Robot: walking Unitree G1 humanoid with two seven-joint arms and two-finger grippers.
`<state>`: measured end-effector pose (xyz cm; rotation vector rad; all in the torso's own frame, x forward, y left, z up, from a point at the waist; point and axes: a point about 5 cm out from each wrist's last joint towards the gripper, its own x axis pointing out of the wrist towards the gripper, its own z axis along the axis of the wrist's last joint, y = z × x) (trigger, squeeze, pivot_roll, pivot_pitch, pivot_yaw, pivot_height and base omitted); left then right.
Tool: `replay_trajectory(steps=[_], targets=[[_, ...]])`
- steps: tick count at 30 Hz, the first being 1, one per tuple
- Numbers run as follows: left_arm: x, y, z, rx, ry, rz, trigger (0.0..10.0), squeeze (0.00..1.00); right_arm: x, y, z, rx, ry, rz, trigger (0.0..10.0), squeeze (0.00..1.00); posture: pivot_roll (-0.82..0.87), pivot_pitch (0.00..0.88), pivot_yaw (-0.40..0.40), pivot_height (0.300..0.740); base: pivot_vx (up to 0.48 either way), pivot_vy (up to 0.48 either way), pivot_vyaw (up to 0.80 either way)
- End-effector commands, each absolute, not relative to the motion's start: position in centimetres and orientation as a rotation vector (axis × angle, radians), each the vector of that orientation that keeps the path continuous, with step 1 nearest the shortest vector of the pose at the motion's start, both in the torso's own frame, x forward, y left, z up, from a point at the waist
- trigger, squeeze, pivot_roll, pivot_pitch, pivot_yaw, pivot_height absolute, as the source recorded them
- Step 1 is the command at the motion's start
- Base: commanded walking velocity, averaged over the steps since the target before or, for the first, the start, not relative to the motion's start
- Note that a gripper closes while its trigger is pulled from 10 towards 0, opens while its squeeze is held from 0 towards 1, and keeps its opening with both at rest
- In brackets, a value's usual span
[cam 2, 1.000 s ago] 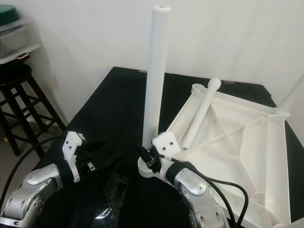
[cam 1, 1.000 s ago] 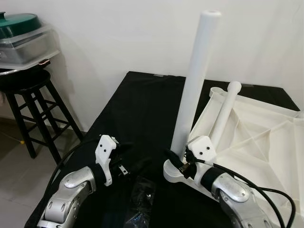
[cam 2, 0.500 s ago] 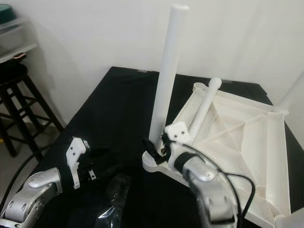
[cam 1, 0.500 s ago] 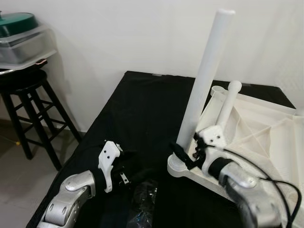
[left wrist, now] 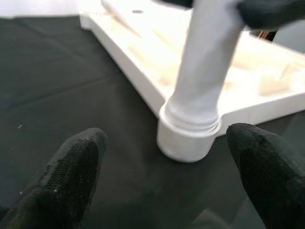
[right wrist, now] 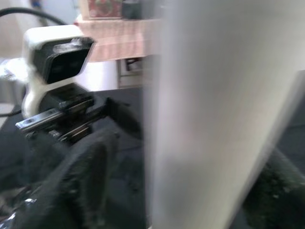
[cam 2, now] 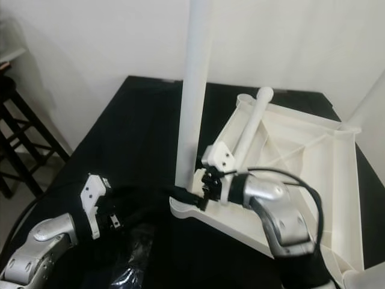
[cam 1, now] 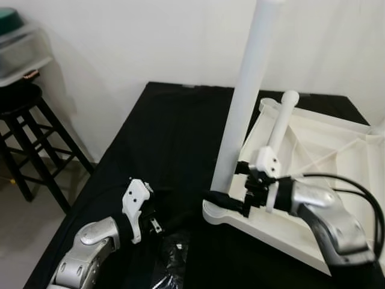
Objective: Building children table
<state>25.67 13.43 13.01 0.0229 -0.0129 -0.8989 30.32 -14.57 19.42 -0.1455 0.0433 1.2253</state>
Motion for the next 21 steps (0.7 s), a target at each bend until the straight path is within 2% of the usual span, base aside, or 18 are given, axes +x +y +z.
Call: replay_trajectory(steps=[1,2,8,13,16,17,19,20,21], targets=[[25.4,13.4,12.9,0.035,-0.012,-0.896,10.0,0.00,30.2,-14.6,18.8,-0.114,0.050,1.264,0.4,0.00,-0.02,0.037,-0.029,0.740,0.000,0.000,0.00],[25.4,13.4,12.9,0.039,-0.015,-0.893,10.0,0.00,30.6,-14.6,18.9,-0.108,0.047,1.280,0.0,0.00,-0.01,0.040,-0.031,0.740,0.000,0.000,0.00],[25.3,13.4,12.9,0.054,-0.027,-0.872,10.0,0.00,31.0,-14.9,19.1,-0.108,0.060,1.346,0.0,0.00,-0.01,0.043,-0.033,0.740,0.000,0.000,0.00],[25.3,13.4,12.8,0.055,-0.033,-0.856,10.0,0.00,29.9,-15.1,18.4,-0.152,0.092,1.392,0.0,0.00,-0.01,0.053,-0.032,0.740,0.000,0.000,0.00],[25.3,13.5,12.9,0.069,-0.033,-0.853,10.0,0.00,29.1,-15.0,17.2,-0.234,0.111,1.209,0.0,0.00,-0.02,0.059,-0.039,0.740,0.000,0.000,0.00],[25.2,13.6,12.8,0.072,-0.034,-0.850,10.0,0.00,29.3,-13.9,16.2,-0.241,0.134,1.020,0.0,0.00,-0.02,0.061,-0.047,0.740,0.000,0.000,0.00],[25.2,13.6,12.8,0.072,-0.034,-0.850,10.0,0.00,29.3,-13.9,16.2,-0.241,0.134,1.020,0.0,0.00,-0.02,0.061,-0.047,0.740,0.000,0.000,0.00],[25.2,13.6,12.8,0.074,-0.035,-0.848,10.0,0.00,29.3,-13.3,15.5,-0.247,0.147,0.888,0.0,0.00,-0.02,0.061,-0.047,0.740,0.000,0.000,0.00],[25.2,13.6,12.8,0.074,-0.035,-0.848,10.0,0.00,29.3,-13.3,15.5,-0.247,0.147,0.888,0.0,0.00,-0.02,0.061,-0.047,0.740,0.000,0.000,0.00]])
